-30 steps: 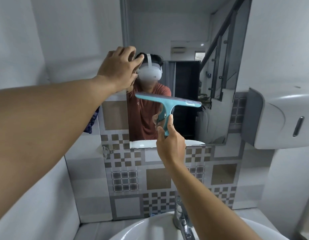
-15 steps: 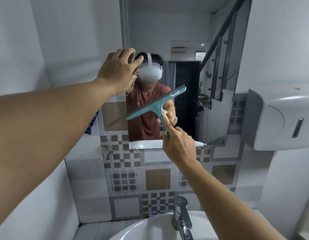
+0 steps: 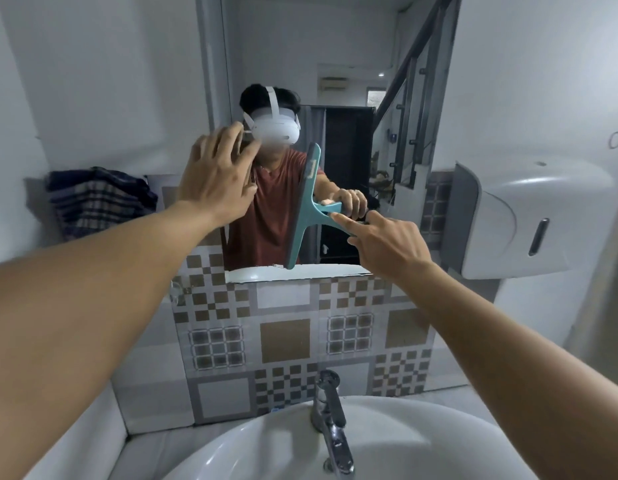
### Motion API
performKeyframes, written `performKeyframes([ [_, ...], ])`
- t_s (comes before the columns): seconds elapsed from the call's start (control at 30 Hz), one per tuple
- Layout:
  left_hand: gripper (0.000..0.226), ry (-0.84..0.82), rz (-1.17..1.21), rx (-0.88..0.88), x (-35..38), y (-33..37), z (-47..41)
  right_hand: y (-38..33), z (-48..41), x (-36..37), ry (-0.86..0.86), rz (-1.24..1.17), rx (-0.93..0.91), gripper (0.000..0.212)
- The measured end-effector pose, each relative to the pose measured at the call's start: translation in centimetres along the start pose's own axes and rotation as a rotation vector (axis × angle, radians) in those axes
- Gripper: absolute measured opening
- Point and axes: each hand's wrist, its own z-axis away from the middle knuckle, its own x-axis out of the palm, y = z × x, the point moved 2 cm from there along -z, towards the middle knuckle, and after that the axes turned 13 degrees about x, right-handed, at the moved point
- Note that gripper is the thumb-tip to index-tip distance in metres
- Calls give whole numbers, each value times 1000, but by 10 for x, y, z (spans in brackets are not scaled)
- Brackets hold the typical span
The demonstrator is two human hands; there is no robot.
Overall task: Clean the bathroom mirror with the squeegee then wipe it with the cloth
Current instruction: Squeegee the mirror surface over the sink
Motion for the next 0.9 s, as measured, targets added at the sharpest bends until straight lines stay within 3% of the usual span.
performKeyframes([
  [0.23,80,-35,5,-9,18,7,20,17,-3,6,47,20,-27,53],
  [0.67,85,13,15,56,22,0,24,56,12,31,77,-124,98,52],
  [0.9,88,6,37,56,23,-2,20,82,25,37,6,-223,347,54],
])
